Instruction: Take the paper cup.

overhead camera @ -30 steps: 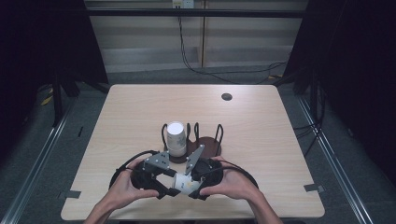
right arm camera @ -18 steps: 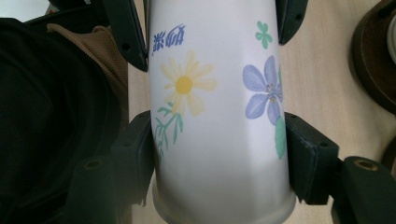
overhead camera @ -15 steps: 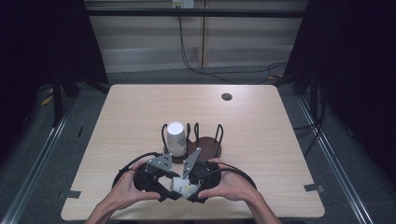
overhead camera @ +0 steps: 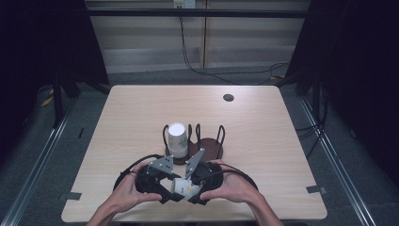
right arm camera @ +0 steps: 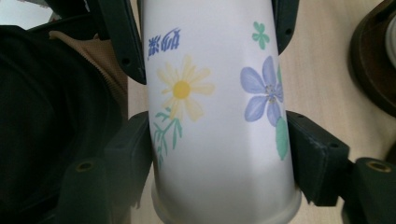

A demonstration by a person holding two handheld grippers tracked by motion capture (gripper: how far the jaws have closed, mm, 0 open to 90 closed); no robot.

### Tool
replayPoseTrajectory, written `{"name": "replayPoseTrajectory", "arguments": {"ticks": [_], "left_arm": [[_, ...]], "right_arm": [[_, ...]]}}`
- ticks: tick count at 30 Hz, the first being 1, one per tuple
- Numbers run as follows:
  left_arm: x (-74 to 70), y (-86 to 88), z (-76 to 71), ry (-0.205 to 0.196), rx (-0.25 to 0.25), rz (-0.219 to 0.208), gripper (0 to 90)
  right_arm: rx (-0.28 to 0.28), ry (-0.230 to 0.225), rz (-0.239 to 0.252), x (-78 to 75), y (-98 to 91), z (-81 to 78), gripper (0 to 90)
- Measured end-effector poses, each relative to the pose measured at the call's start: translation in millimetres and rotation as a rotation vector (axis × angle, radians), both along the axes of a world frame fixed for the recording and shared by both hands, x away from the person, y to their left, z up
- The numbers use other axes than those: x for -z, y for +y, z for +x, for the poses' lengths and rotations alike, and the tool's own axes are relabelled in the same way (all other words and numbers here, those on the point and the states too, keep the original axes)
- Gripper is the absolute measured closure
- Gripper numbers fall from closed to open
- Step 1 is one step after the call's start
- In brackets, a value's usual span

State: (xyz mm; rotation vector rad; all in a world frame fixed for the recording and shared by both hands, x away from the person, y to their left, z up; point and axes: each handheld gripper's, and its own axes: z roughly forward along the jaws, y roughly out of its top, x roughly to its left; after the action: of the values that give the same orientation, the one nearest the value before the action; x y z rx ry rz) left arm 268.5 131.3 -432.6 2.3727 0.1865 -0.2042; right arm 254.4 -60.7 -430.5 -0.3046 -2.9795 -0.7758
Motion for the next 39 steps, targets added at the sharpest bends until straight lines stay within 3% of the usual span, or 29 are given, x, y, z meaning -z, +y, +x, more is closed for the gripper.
{"name": "replayPoseTrajectory", "arguments": {"ticks": [3, 9, 18, 25, 39], "left_arm": [[-0.3, 0.5, -0.4, -0.004, -0.008, 0.004, 36.3], [1.5, 2.9, 0.7, 0.001, -0.021, -0.002, 36.3], [-3.7, 11.0, 2.1, -0.009, -0.047, -0.037, 36.2], [-6.3, 16.6, 3.6, -0.005, -0.082, -0.086, 36.2], [-11.8, 31.2, 6.8, -0.045, -0.159, -0.192, 36.0]], "right_arm": [[0.011, -0.014, 0.033, -0.2, -1.4, 0.7, 22.8], [0.019, -0.01, 0.047, 0.1, -2.2, -0.1, 15.2], [0.067, -0.024, 0.142, -7.4, -19.2, 5.3, 14.2], [0.106, -0.033, 0.217, -12.4, -32.2, 9.3, 14.1], [0.205, -0.057, 0.351, -20.6, -53.5, 13.1, 13.9]]}}
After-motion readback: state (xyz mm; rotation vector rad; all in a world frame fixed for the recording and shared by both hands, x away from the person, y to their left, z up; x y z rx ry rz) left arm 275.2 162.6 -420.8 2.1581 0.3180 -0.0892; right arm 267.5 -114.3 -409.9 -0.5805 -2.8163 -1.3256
